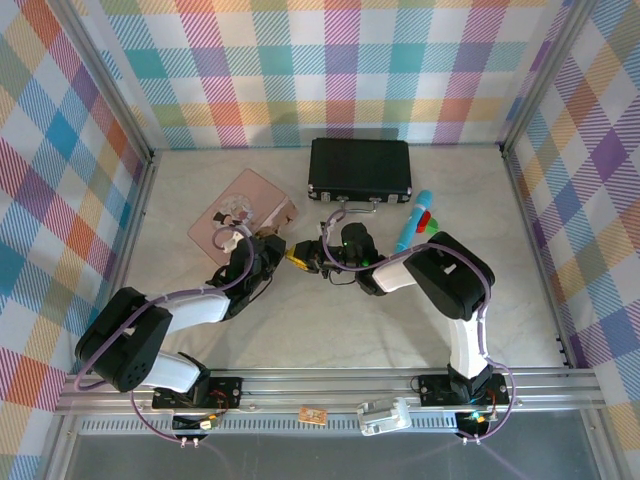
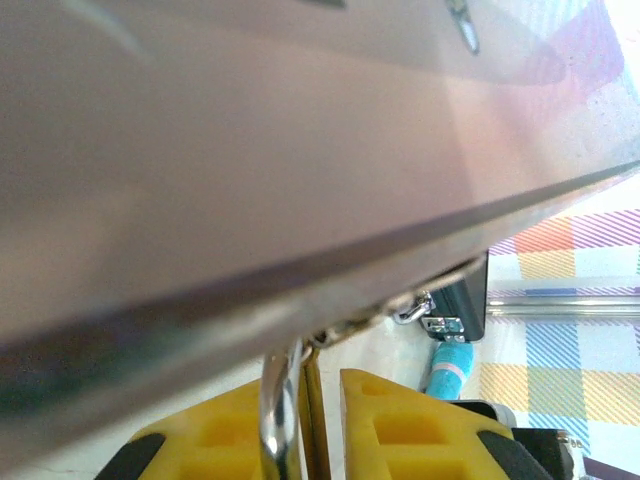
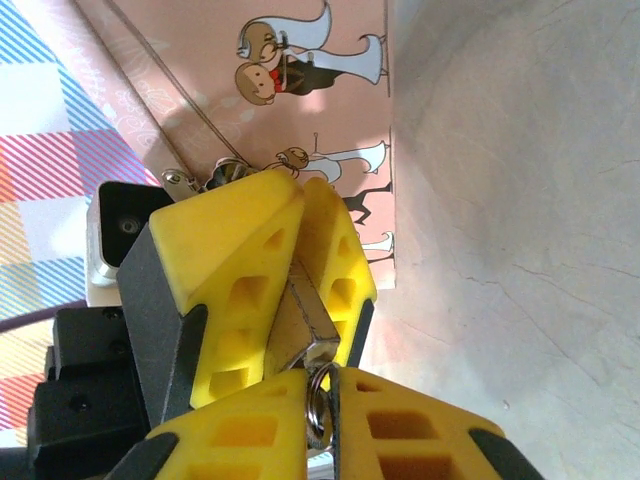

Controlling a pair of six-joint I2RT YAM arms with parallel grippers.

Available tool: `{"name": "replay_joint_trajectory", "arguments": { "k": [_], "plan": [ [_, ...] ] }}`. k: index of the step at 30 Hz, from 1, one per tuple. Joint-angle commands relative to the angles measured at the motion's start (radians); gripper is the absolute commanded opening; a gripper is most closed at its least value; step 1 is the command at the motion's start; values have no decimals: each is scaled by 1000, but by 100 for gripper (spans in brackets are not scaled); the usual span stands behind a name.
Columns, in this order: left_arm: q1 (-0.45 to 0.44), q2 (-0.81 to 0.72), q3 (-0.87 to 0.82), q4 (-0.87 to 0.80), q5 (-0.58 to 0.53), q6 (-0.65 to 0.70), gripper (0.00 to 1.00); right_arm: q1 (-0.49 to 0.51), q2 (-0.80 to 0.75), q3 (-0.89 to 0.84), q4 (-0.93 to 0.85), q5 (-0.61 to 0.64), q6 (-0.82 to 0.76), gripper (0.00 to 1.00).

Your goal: Unlock the padlock with the key

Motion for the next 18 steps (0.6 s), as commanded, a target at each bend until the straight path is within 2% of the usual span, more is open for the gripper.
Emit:
{"name": "replay_joint_trajectory", "arguments": {
  "k": [1, 3, 7, 10, 12, 14, 15, 18],
  "plan": [
    [-2, -22, -11, 137, 8, 11, 0, 26, 24, 6, 139, -8, 114, 5],
    [-2, -10, -13, 157, 16, 35, 0, 26, 30, 8, 188, 3, 200, 0],
    [-2, 36, -39, 284, 56, 118, 0, 20, 15, 33, 256, 9, 397, 0],
    [-2, 122, -74, 460, 137, 225, 0, 18, 14, 56, 350, 44, 726, 0],
    [-2, 221, -110, 645, 189, 258, 0, 34, 4, 56, 397, 131, 1017, 0],
    [0, 320, -126, 757, 201, 235, 0, 39, -61, 67, 378, 226, 1069, 0],
    [-2, 358, -121, 757, 205, 238, 0, 38, -84, 91, 354, 244, 1069, 0],
    [-24, 414, -104, 757, 191, 278, 0, 37, -71, 201, 337, 232, 1087, 0]
  ]
}}
